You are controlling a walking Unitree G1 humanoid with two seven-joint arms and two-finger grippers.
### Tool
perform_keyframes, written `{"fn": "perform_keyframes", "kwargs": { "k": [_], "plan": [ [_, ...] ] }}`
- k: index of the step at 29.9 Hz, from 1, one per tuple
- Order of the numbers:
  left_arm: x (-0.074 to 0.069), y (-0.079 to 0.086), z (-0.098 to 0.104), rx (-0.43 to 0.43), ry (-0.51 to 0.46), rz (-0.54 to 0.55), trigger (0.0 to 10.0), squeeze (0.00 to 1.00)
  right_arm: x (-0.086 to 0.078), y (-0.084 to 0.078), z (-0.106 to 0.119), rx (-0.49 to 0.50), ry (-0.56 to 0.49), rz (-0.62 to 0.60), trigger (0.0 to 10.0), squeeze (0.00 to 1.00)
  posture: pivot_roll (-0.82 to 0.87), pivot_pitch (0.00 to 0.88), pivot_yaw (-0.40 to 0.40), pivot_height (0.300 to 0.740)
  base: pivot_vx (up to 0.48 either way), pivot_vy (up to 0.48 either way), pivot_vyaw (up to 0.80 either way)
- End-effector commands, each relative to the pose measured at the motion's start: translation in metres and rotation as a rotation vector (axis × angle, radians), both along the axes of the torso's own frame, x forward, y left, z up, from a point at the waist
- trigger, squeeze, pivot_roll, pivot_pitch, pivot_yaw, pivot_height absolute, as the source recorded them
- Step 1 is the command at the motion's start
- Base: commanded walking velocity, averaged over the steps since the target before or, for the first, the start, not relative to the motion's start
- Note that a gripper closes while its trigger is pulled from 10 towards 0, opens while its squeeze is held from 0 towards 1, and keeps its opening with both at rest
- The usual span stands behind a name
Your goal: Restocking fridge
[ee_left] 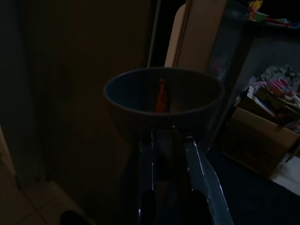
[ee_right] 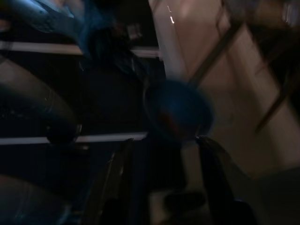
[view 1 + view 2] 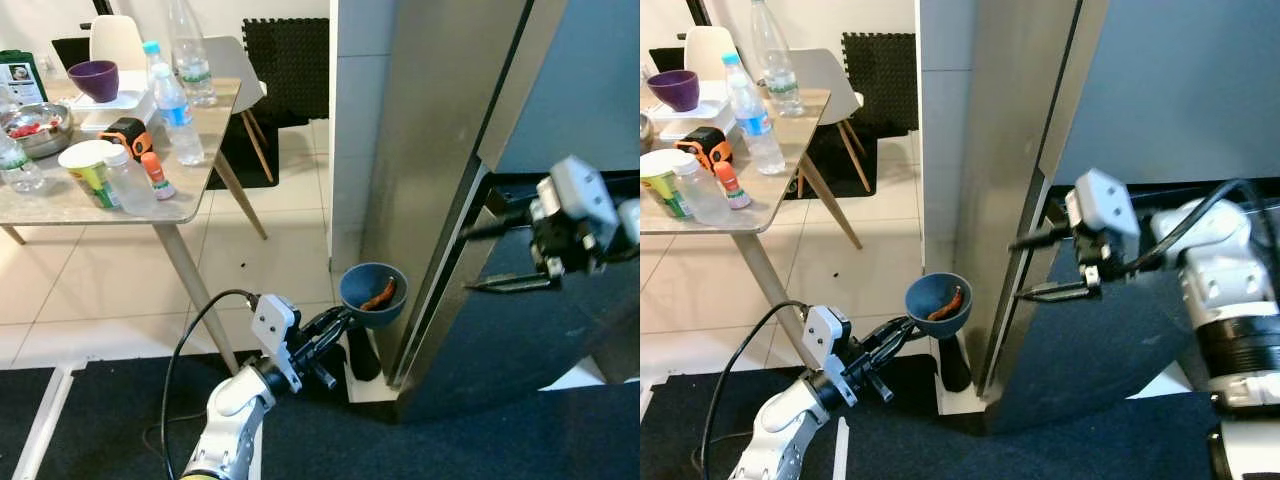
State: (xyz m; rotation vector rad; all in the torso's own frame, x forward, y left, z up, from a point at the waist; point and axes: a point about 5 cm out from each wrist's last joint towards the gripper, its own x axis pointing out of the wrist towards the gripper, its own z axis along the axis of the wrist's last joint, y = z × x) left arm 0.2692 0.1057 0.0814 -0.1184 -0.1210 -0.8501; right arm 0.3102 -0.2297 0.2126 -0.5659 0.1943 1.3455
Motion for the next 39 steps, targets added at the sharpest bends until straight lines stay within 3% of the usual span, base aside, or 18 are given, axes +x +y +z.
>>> {"fn": "perform_keyframes", "kwargs": {
  "k": [1,5,9,11,13,14,15,18,21,22,24,29,35,39],
  "plan": [
    [0.001,0.001,0.002,-0.007,-0.002,-0.002,10.0,0.0,-0.003,-0.002,-0.022,-0.018,0.062,-0.085,0.0,0.0,-0.01,0.07,-0.02,0.74,0.0,0.0,0.0],
    [0.001,0.001,0.002,-0.008,-0.004,-0.002,10.0,0.0,-0.01,-0.001,-0.05,-0.013,0.14,-0.155,0.0,0.0,-0.02,0.071,-0.017,0.74,0.0,0.0,0.0],
    [0.004,0.002,0.005,-0.014,-0.015,0.005,10.0,0.0,-0.017,-0.002,-0.103,-0.087,0.254,-0.256,0.0,0.0,-0.02,0.067,-0.014,0.74,0.0,0.0,0.0],
    [0.005,0.002,0.006,-0.014,-0.02,0.008,10.0,0.0,-0.019,-0.002,-0.115,-0.096,0.273,-0.283,0.0,0.0,-0.02,0.067,-0.014,0.74,0.0,0.0,0.0],
    [0.008,0.002,0.009,-0.016,-0.032,0.017,10.0,0.0,-0.021,-0.004,-0.146,-0.103,0.301,-0.426,0.0,0.0,-0.02,0.064,-0.012,0.74,0.0,0.0,0.0],
    [0.009,0.002,0.01,-0.017,-0.036,0.02,10.0,0.0,-0.023,-0.004,-0.156,-0.096,0.311,-0.479,4.6,0.0,-0.02,0.064,-0.012,0.74,0.0,0.0,0.0],
    [0.01,0.003,0.012,-0.018,-0.044,0.026,10.0,0.0,-0.026,-0.001,-0.168,-0.056,0.333,-0.551,10.0,0.0,-0.02,0.063,-0.007,0.74,0.0,0.0,0.0],
    [0.012,0.003,0.015,-0.02,-0.059,0.039,10.0,0.0,-0.032,0.004,-0.186,0.0,0.361,-0.679,10.0,0.0,-0.02,0.063,-0.007,0.74,0.0,0.0,0.0],
    [0.016,0.004,0.018,-0.017,-0.071,0.059,10.0,0.0,-0.043,0.0,-0.208,-0.025,0.391,-0.835,10.0,0.0,-0.02,0.059,-0.005,0.74,0.0,0.0,0.0],
    [0.016,0.004,0.018,-0.017,-0.071,0.059,10.0,0.0,-0.043,0.0,-0.208,-0.025,0.391,-0.835,10.0,0.0,-0.02,0.059,-0.005,0.74,0.0,0.0,0.0],
    [0.02,0.005,0.022,-0.019,-0.088,0.093,10.0,0.0,-0.058,-0.004,-0.226,-0.044,0.426,-0.967,10.0,0.0,-0.03,0.058,0.0,0.74,0.0,0.0,0.0],
    [0.023,0.005,0.024,-0.022,-0.096,0.108,10.0,0.0,-0.065,-0.006,-0.235,-0.054,0.444,-1.037,10.0,0.0,-0.03,0.058,0.002,0.74,0.0,0.0,0.0],
    [0.037,0.0,0.036,-0.028,-0.131,0.141,10.0,0.0,-0.106,-0.008,-0.268,-0.078,0.559,-1.206,10.0,0.0,-0.05,0.068,0.027,0.74,0.0,0.0,-0.52],
    [0.038,-0.002,0.037,-0.025,-0.133,0.132,10.0,0.0,-0.115,-0.008,-0.274,-0.105,0.576,-1.229,10.0,0.0,-0.06,0.068,0.036,0.74,0.0,0.0,-0.77]
  ]
}}
